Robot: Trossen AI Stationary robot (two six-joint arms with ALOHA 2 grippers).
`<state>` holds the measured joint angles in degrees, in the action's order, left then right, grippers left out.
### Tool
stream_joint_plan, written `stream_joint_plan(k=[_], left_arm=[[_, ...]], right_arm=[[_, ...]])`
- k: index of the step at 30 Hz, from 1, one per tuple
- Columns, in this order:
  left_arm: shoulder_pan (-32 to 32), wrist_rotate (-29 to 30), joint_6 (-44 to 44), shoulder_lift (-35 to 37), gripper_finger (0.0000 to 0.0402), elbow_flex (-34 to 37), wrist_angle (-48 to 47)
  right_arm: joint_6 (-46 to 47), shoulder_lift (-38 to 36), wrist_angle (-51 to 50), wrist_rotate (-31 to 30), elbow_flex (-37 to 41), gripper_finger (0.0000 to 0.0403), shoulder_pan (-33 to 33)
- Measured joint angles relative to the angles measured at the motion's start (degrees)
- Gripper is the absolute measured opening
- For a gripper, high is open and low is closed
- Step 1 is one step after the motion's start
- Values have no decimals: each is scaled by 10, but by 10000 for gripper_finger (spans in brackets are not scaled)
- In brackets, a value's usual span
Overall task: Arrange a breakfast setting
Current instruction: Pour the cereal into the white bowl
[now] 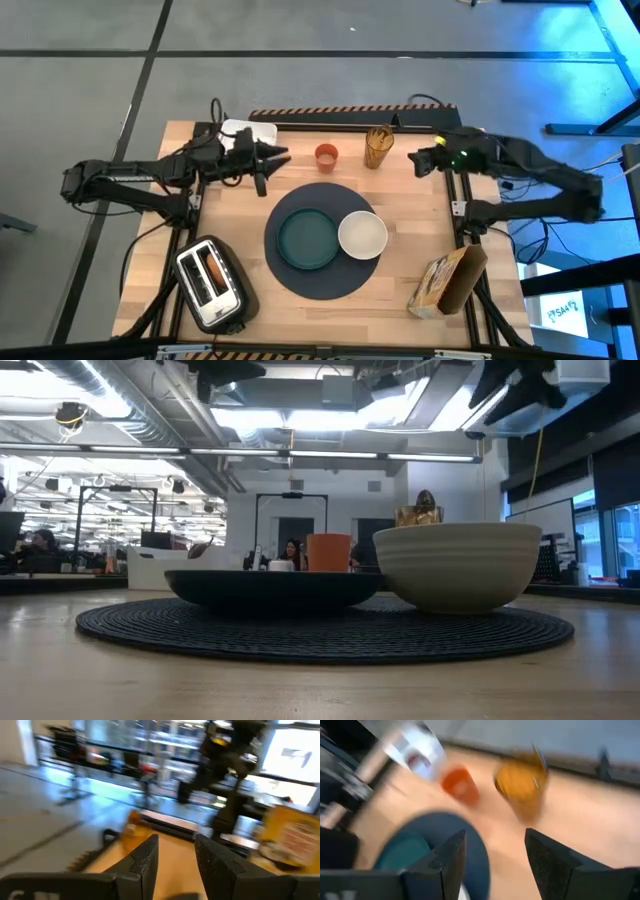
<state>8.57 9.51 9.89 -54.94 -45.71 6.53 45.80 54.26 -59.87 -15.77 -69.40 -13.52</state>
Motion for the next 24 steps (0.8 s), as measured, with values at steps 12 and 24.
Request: stream_joint_plan(k=[12, 24], left_arm=[[-26, -80, 0, -55, 124, 0, -11], [-68, -101, 0, -98, 124, 0, -19]], right_arm=[[131, 182, -287, 173, -244, 191, 115], [451, 168, -302, 230, -259, 191, 356]])
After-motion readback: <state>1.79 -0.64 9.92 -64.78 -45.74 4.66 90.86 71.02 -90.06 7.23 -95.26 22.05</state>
